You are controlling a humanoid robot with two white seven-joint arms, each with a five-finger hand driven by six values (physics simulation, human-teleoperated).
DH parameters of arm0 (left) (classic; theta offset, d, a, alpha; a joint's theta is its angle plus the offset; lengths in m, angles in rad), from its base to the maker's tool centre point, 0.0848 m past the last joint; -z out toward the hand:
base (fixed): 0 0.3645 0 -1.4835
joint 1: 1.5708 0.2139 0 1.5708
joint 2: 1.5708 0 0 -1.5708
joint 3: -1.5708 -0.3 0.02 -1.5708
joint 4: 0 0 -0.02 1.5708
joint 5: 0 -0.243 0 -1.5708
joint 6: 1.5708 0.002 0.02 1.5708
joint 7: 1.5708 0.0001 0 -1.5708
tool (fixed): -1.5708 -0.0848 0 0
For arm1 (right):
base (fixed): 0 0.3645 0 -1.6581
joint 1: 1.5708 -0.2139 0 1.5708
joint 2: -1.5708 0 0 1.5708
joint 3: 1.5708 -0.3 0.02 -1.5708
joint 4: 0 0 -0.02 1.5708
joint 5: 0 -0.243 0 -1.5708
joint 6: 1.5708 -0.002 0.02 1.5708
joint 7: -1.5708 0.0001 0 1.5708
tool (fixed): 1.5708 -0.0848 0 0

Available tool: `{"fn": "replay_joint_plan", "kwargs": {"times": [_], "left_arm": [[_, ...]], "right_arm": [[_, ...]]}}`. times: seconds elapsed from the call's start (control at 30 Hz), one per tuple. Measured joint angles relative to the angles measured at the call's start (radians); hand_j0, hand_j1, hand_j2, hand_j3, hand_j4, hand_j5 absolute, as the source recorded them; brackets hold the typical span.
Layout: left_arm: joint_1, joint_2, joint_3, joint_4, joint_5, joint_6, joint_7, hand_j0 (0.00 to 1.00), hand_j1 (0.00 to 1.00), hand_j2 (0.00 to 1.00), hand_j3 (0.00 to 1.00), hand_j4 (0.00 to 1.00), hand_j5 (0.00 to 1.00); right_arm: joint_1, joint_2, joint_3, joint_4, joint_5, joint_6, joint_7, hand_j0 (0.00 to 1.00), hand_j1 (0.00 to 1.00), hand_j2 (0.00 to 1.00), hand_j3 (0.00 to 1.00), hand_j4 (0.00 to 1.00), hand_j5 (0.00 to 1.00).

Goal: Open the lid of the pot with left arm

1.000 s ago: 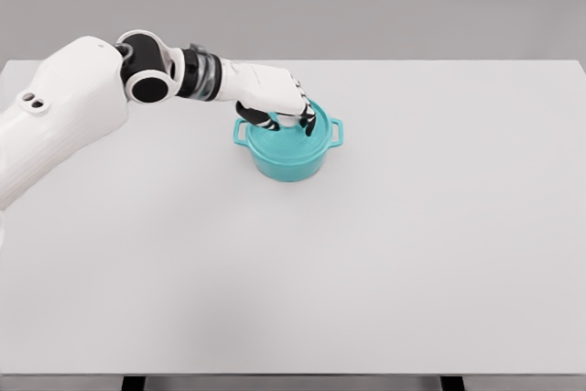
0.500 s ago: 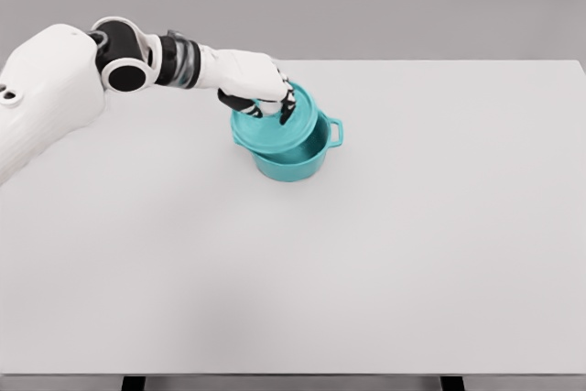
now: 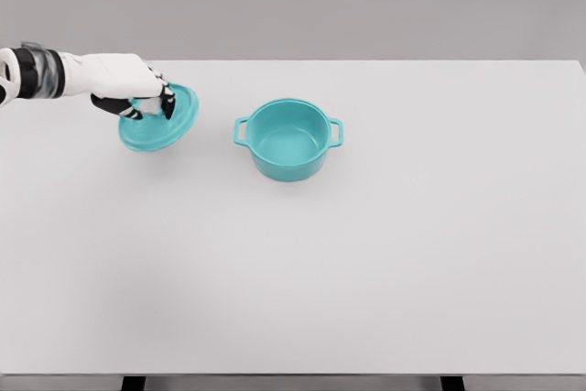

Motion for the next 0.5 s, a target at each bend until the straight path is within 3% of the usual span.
{"fn": "replay_joint_plan", "kwargs": {"times": [0.03, 0.33, 0.5], "left_arm": [[0.000, 0.002, 0.000, 0.001, 0.001, 0.000, 0.000, 1.00, 1.00, 1.00, 1.00, 1.00, 1.00], [0.008, 0.013, 0.004, 0.035, 0.021, 0.000, 0.001, 1.00, 1.00, 1.00, 1.00, 1.00, 1.00], [0.046, 0.085, 0.032, 0.097, 0.053, 0.000, 0.003, 1.00, 1.00, 1.00, 1.00, 1.00, 1.00]], "right_arm": [[0.000, 0.000, 0.000, 0.000, 0.000, 0.000, 0.000, 1.00, 1.00, 1.00, 1.00, 1.00, 1.00], [0.000, 0.000, 0.000, 0.000, 0.000, 0.000, 0.000, 1.00, 1.00, 1.00, 1.00, 1.00, 1.00], [-0.002, 0.000, 0.000, 0.000, 0.000, 0.000, 0.000, 1.00, 1.00, 1.00, 1.00, 1.00, 1.00]]}}
